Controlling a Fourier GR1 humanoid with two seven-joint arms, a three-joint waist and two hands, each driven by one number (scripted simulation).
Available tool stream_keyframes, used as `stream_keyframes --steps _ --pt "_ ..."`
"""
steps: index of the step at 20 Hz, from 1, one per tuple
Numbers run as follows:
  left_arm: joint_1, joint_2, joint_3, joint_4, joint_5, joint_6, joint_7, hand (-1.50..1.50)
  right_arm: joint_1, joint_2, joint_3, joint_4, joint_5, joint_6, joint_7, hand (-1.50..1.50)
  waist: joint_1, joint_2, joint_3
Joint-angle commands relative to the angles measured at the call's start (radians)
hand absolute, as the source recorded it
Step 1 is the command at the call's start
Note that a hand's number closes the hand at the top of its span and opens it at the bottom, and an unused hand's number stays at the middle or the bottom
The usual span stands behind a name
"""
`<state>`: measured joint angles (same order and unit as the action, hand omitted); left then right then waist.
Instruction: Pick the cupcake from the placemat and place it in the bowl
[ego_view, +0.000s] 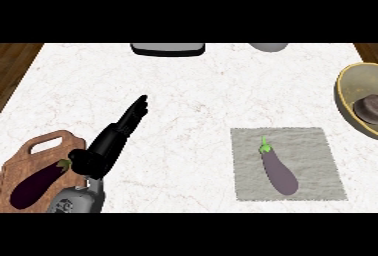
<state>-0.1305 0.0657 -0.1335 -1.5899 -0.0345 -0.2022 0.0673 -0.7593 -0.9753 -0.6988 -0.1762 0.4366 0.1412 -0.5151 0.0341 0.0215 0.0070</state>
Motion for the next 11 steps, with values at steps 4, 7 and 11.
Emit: stream_keyframes --steps 4,7,11 --pt "-0.010 -0.017 -0.015 -0.012 -0.010 0.010 0.004 0.00 0.115 -0.112 -0.092 0.048 -0.081 0.101 -0.067 -1.50 -0.005 0.005 0.006" --pt "0.001 -0.006 0.007 -0.007 0.006 0.004 -0.001 0.00 0.168 -0.130 -0.107 0.060 -0.094 0.145 -0.100 -1.50 -0.005 0.006 0.007" --pt "0.003 -0.034 -0.005 0.012 -0.005 0.026 -0.013 0.00 0.208 -0.153 -0.118 0.063 -0.108 0.243 -0.145 -1.50 -0.012 0.006 0.008"
